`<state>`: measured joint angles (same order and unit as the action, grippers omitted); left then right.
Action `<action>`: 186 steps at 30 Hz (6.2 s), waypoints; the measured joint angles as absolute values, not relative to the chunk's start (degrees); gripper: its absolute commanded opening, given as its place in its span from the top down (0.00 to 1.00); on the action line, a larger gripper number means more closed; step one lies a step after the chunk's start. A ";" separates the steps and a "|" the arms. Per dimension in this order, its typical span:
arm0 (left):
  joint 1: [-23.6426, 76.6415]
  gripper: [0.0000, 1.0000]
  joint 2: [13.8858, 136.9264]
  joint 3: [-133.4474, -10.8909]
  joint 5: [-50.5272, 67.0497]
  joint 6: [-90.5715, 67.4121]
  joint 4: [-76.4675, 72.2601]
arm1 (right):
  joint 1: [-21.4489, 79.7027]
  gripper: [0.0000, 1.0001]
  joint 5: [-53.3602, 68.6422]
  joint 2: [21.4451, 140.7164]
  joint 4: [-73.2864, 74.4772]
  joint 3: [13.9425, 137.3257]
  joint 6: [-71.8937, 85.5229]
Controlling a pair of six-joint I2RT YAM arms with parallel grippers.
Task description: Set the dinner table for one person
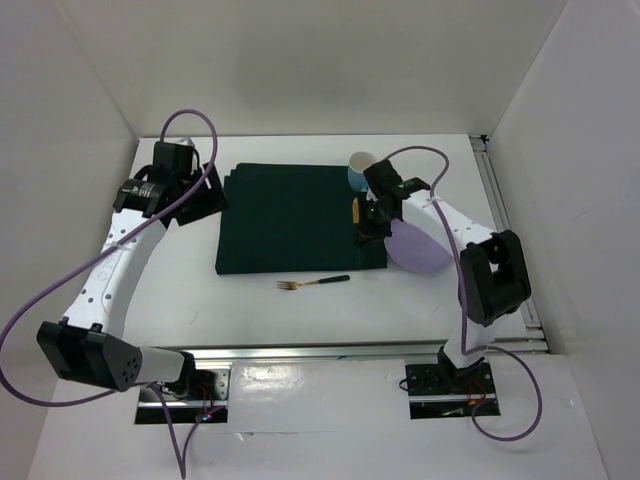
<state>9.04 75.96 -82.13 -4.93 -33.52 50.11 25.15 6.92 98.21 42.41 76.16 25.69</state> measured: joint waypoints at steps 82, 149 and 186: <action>9.04 0.21 76.29 -79.88 -1.21 -35.99 50.04 | 43.92 0.41 8.45 104.90 26.74 65.91 0.51; 8.78 0.20 69.10 -87.83 -1.17 -37.87 52.82 | 45.45 0.27 3.64 148.20 22.44 129.19 52.71; 8.84 0.20 73.17 -85.45 4.36 -37.30 47.97 | -11.09 0.35 3.01 66.67 29.43 40.27 47.57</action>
